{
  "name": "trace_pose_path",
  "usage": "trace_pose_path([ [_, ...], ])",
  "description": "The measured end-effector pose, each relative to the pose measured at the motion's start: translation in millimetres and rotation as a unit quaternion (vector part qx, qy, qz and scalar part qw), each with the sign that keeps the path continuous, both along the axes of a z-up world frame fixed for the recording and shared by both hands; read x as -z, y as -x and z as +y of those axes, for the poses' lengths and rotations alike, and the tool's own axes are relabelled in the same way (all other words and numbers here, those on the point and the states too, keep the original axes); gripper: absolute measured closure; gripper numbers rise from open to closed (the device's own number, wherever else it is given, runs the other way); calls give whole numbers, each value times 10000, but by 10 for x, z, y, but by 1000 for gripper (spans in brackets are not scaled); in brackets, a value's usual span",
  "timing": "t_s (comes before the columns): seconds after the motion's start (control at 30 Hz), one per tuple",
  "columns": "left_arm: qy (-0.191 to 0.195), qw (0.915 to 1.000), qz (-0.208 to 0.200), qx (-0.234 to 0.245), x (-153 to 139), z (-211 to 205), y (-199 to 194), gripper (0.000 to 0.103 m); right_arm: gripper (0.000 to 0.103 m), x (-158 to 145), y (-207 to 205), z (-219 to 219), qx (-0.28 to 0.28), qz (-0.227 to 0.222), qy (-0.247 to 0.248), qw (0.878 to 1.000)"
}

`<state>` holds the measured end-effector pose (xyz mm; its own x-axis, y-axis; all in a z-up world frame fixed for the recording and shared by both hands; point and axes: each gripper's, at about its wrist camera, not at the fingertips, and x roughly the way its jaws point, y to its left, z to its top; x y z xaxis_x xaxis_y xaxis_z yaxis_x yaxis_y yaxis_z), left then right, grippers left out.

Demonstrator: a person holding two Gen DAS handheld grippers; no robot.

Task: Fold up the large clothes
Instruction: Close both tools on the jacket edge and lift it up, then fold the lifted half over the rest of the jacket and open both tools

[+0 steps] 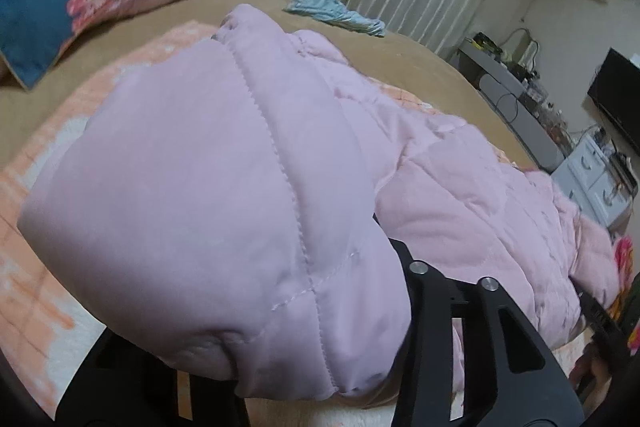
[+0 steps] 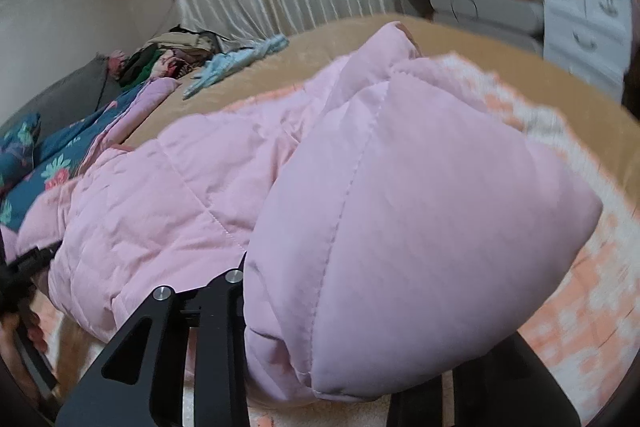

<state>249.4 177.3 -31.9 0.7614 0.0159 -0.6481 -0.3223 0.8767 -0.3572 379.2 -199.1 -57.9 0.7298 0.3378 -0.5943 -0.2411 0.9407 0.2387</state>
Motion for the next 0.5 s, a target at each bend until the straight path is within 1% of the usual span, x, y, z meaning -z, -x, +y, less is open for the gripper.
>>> trace_pose_path([
  [0.1,-227,9997,-79,86,-192,-71,53,72,75,-182,105,67,-140,-250,228,9993],
  [0.2,-337,9991,-174,182,-371,-98,142,72,75,-367,245,86,-311,-430,323,9981],
  [0.37,-392,9983,-209,368,-580,-147,390,72,75,-565,575,-12,-520,-529,322,9967],
  [0.5,-411,9979,-150,471,-618,-127,605,72,75,-611,854,-86,-575,-495,356,9965],
])
